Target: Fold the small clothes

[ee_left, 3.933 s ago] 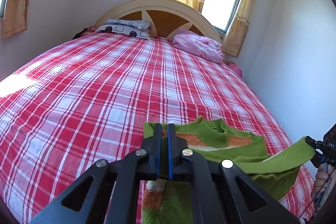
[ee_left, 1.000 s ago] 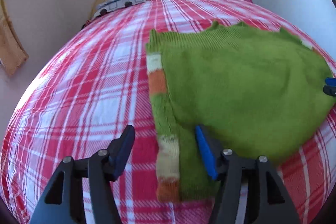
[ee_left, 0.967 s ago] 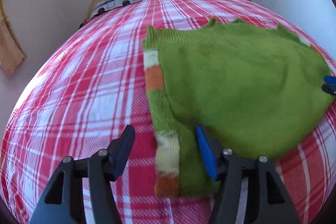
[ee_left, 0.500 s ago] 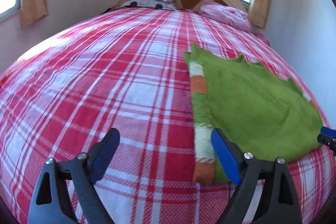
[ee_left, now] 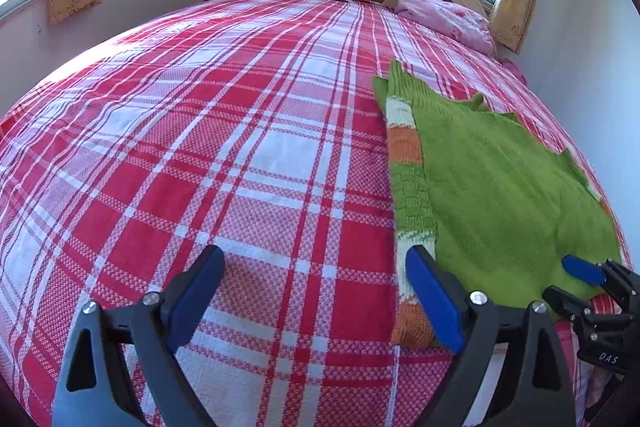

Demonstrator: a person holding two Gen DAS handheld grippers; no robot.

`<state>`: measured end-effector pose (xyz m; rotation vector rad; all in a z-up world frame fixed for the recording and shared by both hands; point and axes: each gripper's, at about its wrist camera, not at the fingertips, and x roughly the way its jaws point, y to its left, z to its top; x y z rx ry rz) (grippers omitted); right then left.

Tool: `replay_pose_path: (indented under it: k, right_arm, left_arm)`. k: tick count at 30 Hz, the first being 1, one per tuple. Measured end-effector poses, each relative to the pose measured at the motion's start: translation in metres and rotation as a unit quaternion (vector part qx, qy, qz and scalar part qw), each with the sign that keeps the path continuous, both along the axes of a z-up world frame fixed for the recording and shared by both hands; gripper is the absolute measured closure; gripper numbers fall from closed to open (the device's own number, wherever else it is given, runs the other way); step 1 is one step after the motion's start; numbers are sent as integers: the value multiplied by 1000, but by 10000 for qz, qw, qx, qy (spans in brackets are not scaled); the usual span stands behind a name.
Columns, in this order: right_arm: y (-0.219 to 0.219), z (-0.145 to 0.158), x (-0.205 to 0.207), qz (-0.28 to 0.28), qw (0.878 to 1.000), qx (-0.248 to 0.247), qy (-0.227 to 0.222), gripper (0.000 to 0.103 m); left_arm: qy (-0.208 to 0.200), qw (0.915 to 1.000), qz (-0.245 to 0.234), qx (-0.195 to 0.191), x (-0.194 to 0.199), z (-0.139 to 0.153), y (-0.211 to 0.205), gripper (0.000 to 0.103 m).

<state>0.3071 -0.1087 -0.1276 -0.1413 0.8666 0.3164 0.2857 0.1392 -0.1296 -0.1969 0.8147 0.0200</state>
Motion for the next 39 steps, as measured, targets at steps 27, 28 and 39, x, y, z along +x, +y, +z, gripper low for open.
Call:
replay_pose_path:
  k: [27, 28, 39]
  right_arm:
    - [15, 12, -22, -136, 9981, -506, -310, 38]
    - [19, 15, -24, -56, 9982, -492, -348, 37]
    - [72, 18, -45, 712, 9917, -766, -754, 37]
  left_arm:
    - [103, 9994, 21, -321, -20, 6, 55, 4]
    - [102, 9996, 44, -264, -19, 7, 57, 4]
    - [230, 9996, 22, -139, 3, 6, 63, 4]
